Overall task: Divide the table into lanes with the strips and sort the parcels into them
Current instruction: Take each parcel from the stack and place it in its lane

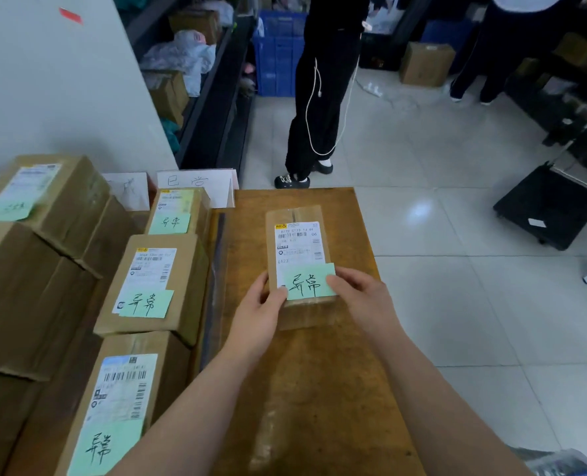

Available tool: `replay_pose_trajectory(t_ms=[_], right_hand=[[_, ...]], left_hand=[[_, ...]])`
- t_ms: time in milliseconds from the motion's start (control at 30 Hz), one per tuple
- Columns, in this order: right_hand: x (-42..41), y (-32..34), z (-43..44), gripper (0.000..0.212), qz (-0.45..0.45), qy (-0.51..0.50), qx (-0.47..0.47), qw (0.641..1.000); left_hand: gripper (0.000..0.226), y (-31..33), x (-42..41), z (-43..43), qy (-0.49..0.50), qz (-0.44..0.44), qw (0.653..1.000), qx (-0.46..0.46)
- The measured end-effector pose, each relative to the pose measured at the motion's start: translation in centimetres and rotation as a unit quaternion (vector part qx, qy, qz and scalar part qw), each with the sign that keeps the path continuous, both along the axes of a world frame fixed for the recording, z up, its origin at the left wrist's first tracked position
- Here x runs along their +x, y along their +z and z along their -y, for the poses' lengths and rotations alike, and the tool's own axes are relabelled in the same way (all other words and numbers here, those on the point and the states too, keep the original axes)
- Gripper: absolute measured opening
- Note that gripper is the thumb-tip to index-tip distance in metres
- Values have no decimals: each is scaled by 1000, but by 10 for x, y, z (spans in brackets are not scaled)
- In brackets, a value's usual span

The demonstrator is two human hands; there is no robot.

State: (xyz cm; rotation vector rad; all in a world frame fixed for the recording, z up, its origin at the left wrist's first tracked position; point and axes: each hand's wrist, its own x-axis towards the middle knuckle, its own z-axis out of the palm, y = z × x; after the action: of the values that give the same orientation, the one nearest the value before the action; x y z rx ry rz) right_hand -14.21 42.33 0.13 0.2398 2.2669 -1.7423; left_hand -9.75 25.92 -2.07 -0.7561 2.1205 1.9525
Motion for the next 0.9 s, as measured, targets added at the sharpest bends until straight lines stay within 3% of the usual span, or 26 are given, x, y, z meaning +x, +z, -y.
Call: replay_pose_trajectory(t_ms=[467,767,900], right_hand=[[-40,74,161,27,-101,44,-74,991],[-99,49,268,25,-58,13,-86,995],[-113,31,289,22,-40,11,-51,998]], left_hand=[[37,83,-27,149,51,-128,989,-47],[28,75,-90,255,-10,-82,995,-57],[37,61,-111,277,-25,-55,997,-41]])
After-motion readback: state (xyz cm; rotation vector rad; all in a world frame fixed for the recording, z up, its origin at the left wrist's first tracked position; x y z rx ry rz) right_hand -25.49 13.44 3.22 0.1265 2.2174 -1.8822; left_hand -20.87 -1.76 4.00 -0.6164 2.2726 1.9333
